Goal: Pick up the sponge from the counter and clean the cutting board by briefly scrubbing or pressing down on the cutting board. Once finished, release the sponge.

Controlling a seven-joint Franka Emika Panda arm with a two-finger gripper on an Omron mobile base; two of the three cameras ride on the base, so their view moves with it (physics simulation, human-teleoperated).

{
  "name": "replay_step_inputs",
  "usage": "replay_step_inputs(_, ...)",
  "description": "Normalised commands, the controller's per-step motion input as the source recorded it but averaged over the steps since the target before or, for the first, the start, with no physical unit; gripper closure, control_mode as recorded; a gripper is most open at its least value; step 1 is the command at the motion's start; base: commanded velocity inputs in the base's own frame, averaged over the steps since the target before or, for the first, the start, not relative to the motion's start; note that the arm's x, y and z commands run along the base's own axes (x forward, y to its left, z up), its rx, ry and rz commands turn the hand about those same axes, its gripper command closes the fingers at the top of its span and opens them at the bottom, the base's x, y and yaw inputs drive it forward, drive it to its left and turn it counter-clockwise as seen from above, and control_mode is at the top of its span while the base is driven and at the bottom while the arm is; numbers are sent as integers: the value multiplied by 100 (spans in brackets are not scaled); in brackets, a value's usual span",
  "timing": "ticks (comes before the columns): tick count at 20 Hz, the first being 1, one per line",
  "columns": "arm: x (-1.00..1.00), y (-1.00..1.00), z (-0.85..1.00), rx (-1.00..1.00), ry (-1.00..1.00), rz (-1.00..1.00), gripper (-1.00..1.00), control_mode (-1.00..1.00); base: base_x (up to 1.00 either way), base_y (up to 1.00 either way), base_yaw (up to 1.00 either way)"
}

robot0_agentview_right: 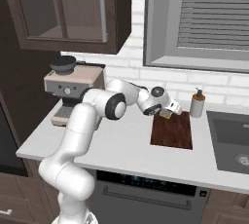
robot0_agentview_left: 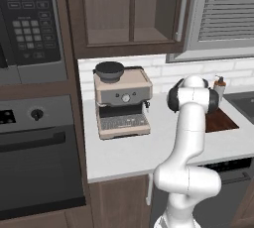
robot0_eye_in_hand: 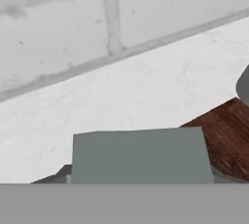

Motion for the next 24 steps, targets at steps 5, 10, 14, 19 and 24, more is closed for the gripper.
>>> replay_step_inputs(5,-93,-6,-59,0,-4,6,100,-100,0,0,0)
replay_step_inputs(10,-97,-10,-56,0,0,6,100,-100,0,0,0)
replay_step_inputs(14,-100,-16,-65,0,-4,4,100,-100,0,0,0)
replay_step_inputs(19,-100,-12,-72,-1,-8,2,100,-100,0,0,0)
replay_step_inputs(24,-91,-37,-58,0,1,1,100,-100,0,0,0)
